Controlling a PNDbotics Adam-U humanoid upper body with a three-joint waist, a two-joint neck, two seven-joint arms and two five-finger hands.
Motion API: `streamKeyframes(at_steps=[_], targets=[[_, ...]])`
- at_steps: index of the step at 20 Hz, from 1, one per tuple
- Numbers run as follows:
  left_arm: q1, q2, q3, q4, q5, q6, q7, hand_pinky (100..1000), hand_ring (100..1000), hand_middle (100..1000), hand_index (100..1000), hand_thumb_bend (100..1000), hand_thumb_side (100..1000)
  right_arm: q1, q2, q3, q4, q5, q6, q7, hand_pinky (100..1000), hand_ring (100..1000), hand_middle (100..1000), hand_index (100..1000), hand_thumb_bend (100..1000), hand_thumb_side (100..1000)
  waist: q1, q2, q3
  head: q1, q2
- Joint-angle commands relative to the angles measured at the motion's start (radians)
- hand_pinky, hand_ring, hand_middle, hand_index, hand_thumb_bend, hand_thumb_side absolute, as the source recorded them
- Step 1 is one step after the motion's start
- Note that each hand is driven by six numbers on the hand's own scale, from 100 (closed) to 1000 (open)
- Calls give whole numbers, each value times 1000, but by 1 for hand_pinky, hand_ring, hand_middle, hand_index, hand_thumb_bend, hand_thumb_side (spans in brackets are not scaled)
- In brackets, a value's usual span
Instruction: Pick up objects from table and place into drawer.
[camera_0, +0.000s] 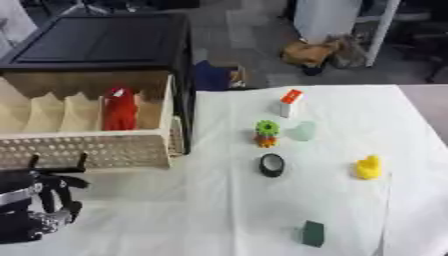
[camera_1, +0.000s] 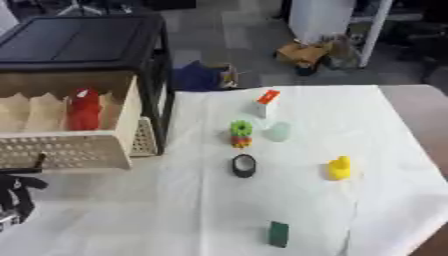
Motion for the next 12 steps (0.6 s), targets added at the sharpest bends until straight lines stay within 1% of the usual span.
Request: streamKeyframes(at_steps=[1,6,9,12], targets=[[-22,16,9,19,-25,-9,13,515,750,745,986,100,1000,-12,-17,-14,-17,4,1,-3,561,610,657,869,100,1000,0,-13,-2,2,-14],[-31,5,14,63,-44,-23,39,522,760,751,982,100,1000,-11,-16,-16,-17,5,1,-5,561,610,657,869,100,1000,1,-12,-6,4,-16],[-34,-3,14,83,-42,-29,50,484,767,768,982,100,1000,-11,-14,-17,-17,6,2,-8,561,610,657,869,100,1000,0,-11,-8,5,-19],[-42,-12,14,82,-24,-35,56,469,753,744,978,100,1000,-9,-12,-18,-17,8,3,-9,561,609,657,867,100,1000,0,-11,-9,6,-20]])
